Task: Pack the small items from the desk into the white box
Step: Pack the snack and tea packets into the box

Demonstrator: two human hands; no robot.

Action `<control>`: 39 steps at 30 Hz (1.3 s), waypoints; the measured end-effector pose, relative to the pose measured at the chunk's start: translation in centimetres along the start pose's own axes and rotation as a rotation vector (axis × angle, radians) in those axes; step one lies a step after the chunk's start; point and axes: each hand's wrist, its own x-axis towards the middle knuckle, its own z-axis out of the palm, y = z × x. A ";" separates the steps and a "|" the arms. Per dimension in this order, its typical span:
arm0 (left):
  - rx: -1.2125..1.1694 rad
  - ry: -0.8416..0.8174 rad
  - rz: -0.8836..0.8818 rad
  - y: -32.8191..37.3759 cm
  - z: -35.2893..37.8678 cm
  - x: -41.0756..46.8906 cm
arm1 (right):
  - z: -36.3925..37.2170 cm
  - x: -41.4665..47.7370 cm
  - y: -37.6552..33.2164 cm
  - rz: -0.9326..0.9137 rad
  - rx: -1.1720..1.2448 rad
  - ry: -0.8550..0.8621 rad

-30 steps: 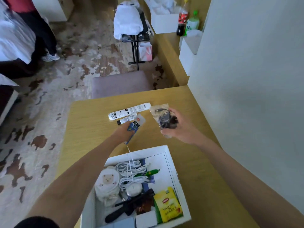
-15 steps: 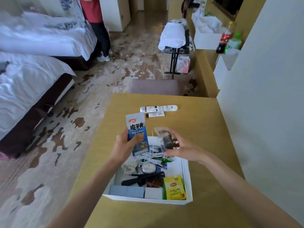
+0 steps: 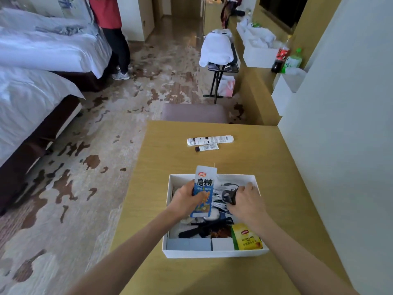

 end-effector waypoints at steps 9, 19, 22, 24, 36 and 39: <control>0.061 -0.129 0.027 0.0 -1.1 1.6 | 2.2 0.5 0.1 -0.155 0.018 0.083; 0.172 -0.167 0.027 -0.2 -1.0 1.6 | 2.6 1.2 -0.2 -0.072 0.100 0.052; 0.145 -0.172 0.014 -0.3 -1.1 1.3 | 1.8 1.2 0.5 -0.091 0.165 -0.042; 0.118 -0.174 -0.003 -0.4 -1.2 1.2 | 1.0 1.1 0.9 -0.127 0.241 -0.056; 0.426 -0.288 0.221 0.8 -1.5 0.1 | -3.2 -0.2 -0.2 -0.304 1.054 -0.073; 0.545 -0.295 0.266 0.9 -1.4 -0.4 | -2.4 -0.1 0.1 -0.401 1.011 -0.157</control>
